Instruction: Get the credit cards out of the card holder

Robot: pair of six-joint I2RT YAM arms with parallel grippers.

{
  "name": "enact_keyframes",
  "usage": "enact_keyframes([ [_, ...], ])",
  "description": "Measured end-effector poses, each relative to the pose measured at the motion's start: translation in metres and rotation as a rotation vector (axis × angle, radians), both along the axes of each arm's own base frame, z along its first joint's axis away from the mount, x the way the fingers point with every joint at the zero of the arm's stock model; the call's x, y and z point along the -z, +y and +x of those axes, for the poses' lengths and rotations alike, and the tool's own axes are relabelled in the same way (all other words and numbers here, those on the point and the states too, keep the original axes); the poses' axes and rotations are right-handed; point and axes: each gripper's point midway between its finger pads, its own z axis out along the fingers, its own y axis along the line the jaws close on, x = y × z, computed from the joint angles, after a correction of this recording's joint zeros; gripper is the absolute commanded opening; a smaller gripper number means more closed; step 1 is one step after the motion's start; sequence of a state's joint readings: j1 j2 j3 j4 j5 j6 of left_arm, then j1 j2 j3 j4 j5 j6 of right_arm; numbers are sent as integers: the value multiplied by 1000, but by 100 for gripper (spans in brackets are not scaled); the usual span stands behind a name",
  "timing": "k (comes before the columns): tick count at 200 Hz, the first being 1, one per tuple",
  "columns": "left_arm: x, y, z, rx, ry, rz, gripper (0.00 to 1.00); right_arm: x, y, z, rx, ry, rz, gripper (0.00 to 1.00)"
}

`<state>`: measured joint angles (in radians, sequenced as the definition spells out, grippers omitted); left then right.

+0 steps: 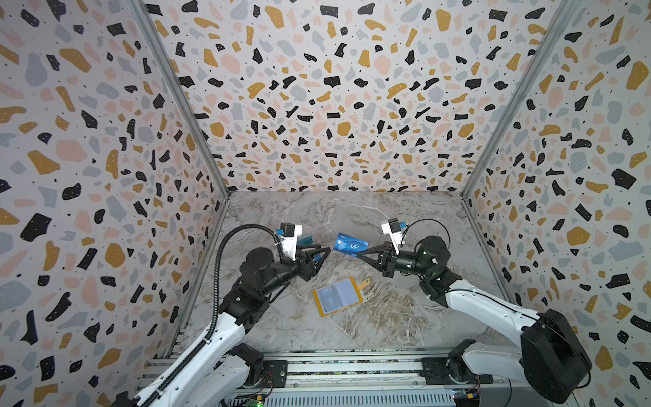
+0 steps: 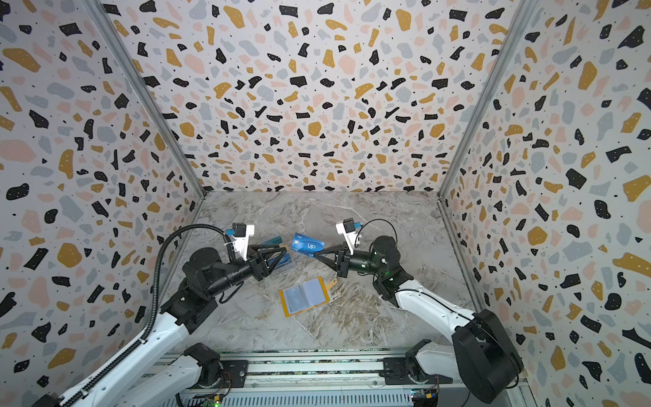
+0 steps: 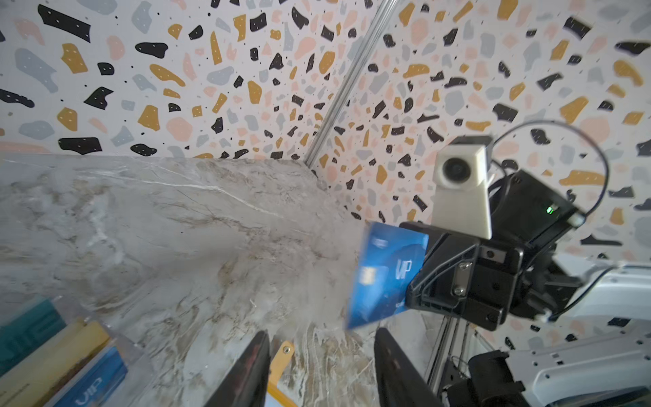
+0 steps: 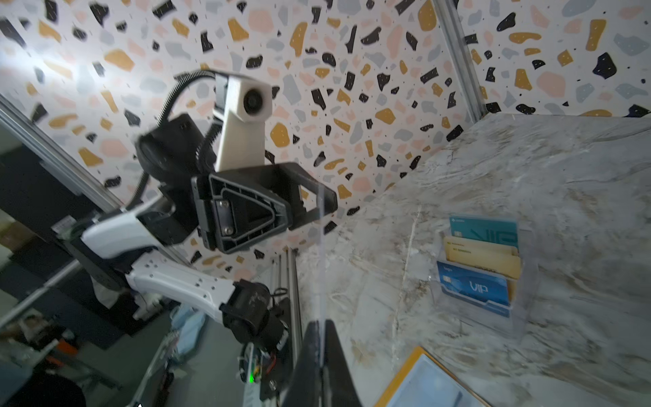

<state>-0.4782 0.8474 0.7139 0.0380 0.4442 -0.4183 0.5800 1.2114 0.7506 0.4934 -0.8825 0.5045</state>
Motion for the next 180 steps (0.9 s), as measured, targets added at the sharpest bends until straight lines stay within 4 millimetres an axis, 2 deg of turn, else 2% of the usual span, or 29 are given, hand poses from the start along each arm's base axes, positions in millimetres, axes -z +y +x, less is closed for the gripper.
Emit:
enact_keyframes([
  [20, 0, -4, -2, 48, -5, 88, 50, 5, -2, -8, -43, -43, -94, 0],
  [54, -1, -11, -10, 154, -16, 192, 48, 42, -10, -30, -137, 4, -223, 0],
  [75, -1, -15, -15, 205, -25, 218, 46, 54, -13, -43, -192, 26, -257, 0],
  [114, 13, -27, -35, 357, 14, 221, 39, 58, -11, -60, -284, 13, -276, 0],
  [144, 25, -32, -46, 444, 60, 223, 34, 57, -3, -64, -334, -9, -281, 0],
  [180, 28, -34, -55, 505, 78, 222, 32, 60, 3, -64, -364, -12, -289, 0],
])
